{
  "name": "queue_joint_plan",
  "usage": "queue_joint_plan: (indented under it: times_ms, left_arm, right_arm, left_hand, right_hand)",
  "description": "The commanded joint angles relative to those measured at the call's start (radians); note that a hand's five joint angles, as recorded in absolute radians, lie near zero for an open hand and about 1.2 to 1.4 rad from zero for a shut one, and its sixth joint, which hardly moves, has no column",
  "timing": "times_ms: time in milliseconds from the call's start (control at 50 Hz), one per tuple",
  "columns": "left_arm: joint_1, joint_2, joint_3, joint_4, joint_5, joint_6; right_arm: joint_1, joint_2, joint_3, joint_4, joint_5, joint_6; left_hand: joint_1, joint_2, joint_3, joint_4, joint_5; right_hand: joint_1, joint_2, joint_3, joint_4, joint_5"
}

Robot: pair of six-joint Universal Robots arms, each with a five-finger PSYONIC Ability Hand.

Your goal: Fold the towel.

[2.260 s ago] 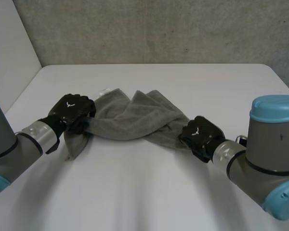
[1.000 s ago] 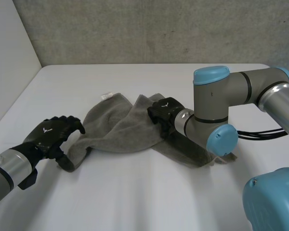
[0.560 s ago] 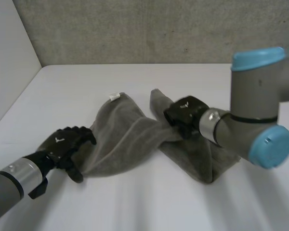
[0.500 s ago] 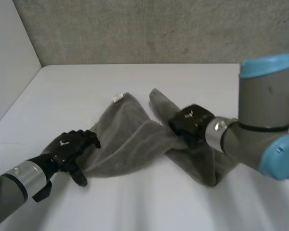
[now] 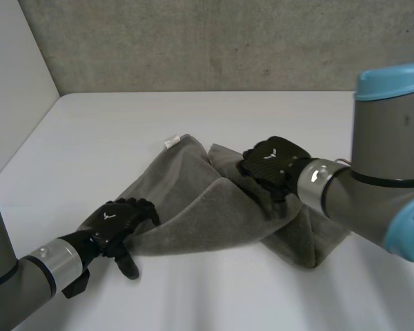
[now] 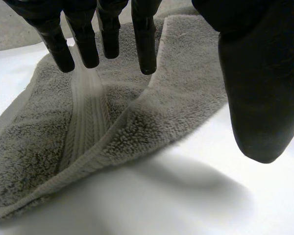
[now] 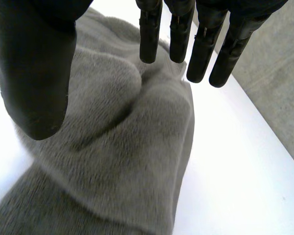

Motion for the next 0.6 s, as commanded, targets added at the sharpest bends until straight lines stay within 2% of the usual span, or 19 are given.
queue_joint_plan:
  times_ms: [20,100,240,420,460,480,500,520,560,600]
  left_arm:
    - [-0.003,-0.032,0.026,0.015,-0.003,-0.002]
    - [-0.004,-0.055,0.044,0.015,-0.017,-0.002]
    - [0.000,-0.098,0.093,0.011,-0.126,-0.002]
    - [0.010,-0.094,0.092,0.004,-0.144,-0.002]
    - [0.011,-0.089,0.087,0.004,-0.144,-0.003]
    - [0.011,-0.089,0.087,0.004,-0.144,-0.003]
    - [0.010,-0.088,0.087,0.004,-0.143,-0.005]
    - [0.010,-0.088,0.087,0.004,-0.143,-0.005]
    - [0.005,-0.086,0.086,0.004,-0.143,-0.005]
    - [0.003,-0.086,0.084,0.004,-0.143,-0.003]
  right_arm:
    - [0.061,0.103,-0.098,0.002,0.010,0.025]
    - [0.064,0.106,-0.084,-0.002,0.007,0.029]
    - [0.067,0.095,-0.010,-0.060,0.007,0.058]
    - [0.067,0.089,0.031,-0.102,0.006,0.062]
    - [0.067,0.090,0.029,-0.111,0.007,0.062]
    - [0.067,0.090,0.028,-0.122,0.009,0.063]
    - [0.067,0.093,0.022,-0.135,0.012,0.065]
    - [0.067,0.093,0.022,-0.136,0.012,0.065]
    - [0.067,0.100,0.003,-0.175,0.027,0.095]
    - [0.067,0.103,-0.010,-0.192,0.038,0.115]
  left_hand:
    - [-0.016,-0.010,-0.014,-0.019,0.007]
    - [-0.001,0.004,0.001,-0.004,0.022]
    - [0.107,0.113,0.109,0.104,0.130]
    - [0.239,0.245,0.241,0.236,0.262]
    - [0.464,0.470,0.466,0.461,0.487]
    - [0.465,0.471,0.467,0.463,0.489]
    - [0.619,0.625,0.622,0.617,0.643]
    - [0.621,0.627,0.623,0.618,0.644]
    - [0.826,0.831,0.828,0.823,0.849]
    - [0.847,0.853,0.849,0.844,0.870]
  right_hand:
    - [-0.044,-0.047,-0.044,-0.033,0.002]
    - [-0.041,-0.044,-0.041,-0.030,0.005]
    - [-0.041,-0.044,-0.041,-0.030,0.005]
    - [-0.041,-0.044,-0.041,-0.030,0.005]
    - [-0.038,-0.041,-0.038,-0.027,0.008]
    - [-0.038,-0.041,-0.038,-0.027,0.008]
    - [-0.038,-0.041,-0.038,-0.027,0.008]
    - [-0.038,-0.041,-0.038,-0.027,0.008]
    - [-0.041,-0.044,-0.041,-0.030,0.005]
    - [-0.041,-0.044,-0.041,-0.030,0.005]
